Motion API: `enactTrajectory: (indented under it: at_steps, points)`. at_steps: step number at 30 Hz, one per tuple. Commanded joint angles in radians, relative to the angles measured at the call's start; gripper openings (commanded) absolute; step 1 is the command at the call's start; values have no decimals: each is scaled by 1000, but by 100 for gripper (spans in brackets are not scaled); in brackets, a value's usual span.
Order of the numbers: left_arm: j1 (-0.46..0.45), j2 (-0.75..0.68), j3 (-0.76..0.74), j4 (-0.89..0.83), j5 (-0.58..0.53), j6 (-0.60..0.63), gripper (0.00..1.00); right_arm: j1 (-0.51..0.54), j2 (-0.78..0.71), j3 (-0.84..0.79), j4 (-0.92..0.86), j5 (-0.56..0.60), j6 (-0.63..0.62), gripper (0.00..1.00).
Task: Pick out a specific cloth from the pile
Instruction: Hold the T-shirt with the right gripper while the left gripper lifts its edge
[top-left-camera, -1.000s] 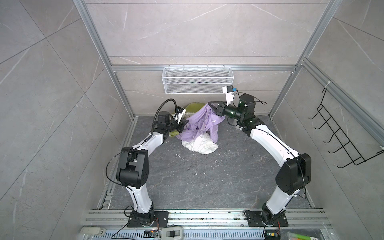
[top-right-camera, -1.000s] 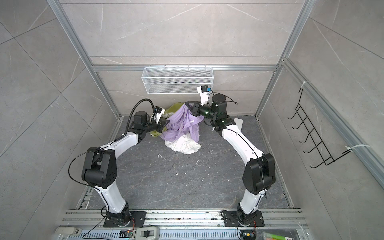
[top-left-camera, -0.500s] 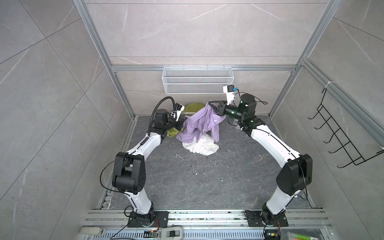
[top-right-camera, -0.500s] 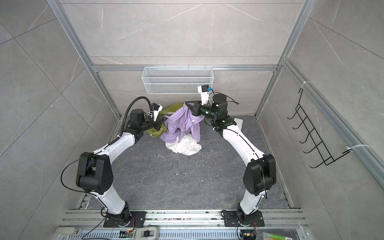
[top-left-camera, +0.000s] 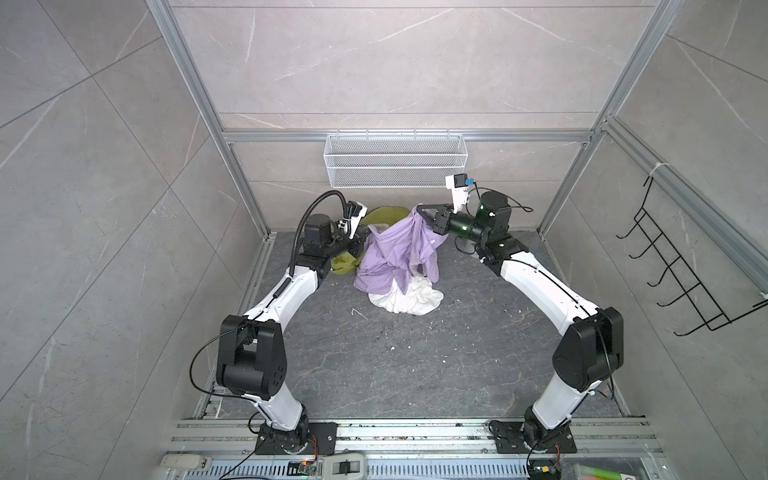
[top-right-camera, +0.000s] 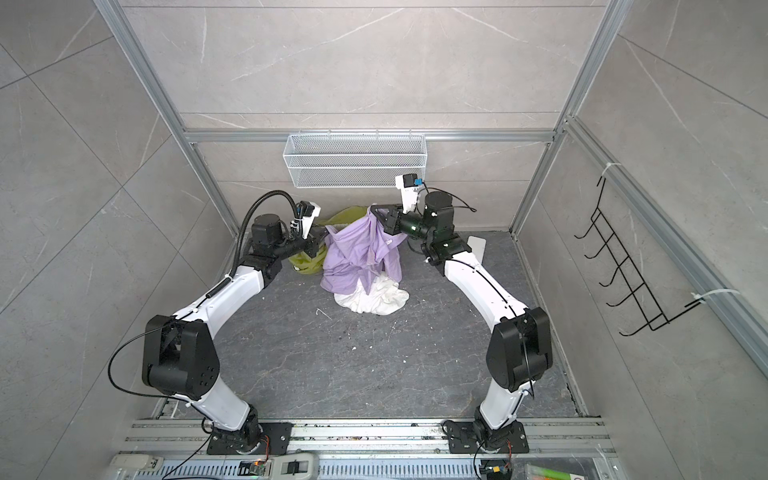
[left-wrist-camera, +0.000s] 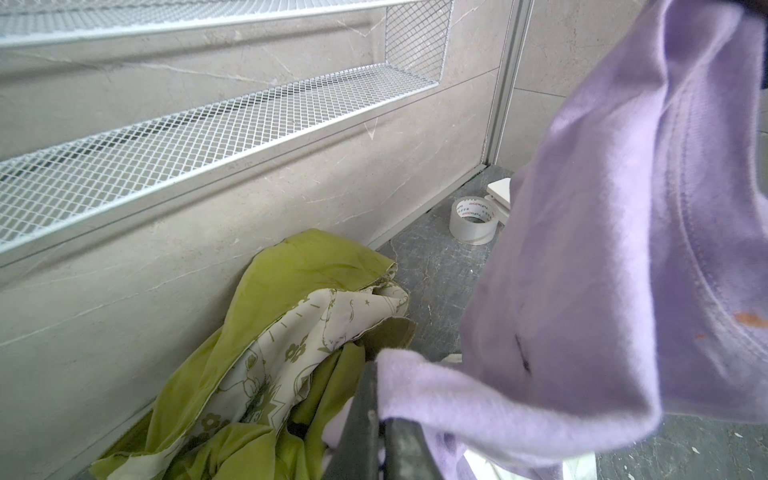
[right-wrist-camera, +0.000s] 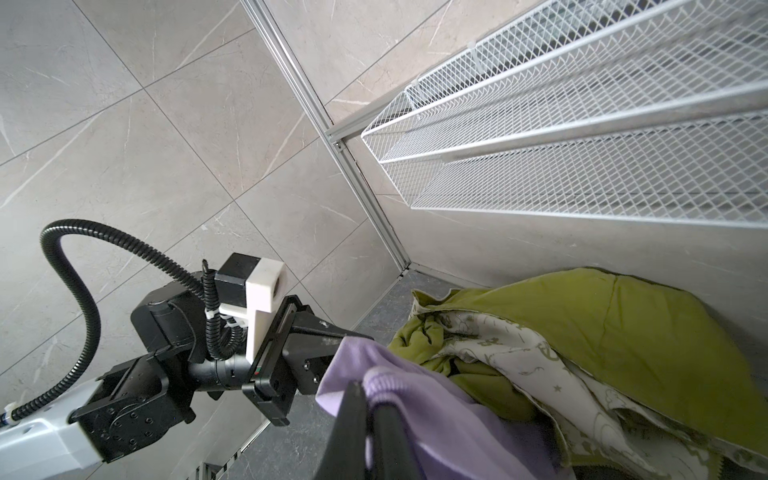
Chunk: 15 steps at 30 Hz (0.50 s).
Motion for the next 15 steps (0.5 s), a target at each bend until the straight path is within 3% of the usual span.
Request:
enactTrajectory:
  at_steps: [1,15]
  points:
    - [-1,-74,47,70,5,30,0,1,-24,-6,52,1,19,0]
    - [-3,-116,68,83,11,24,0,3,-11,17,34,-2,15,0]
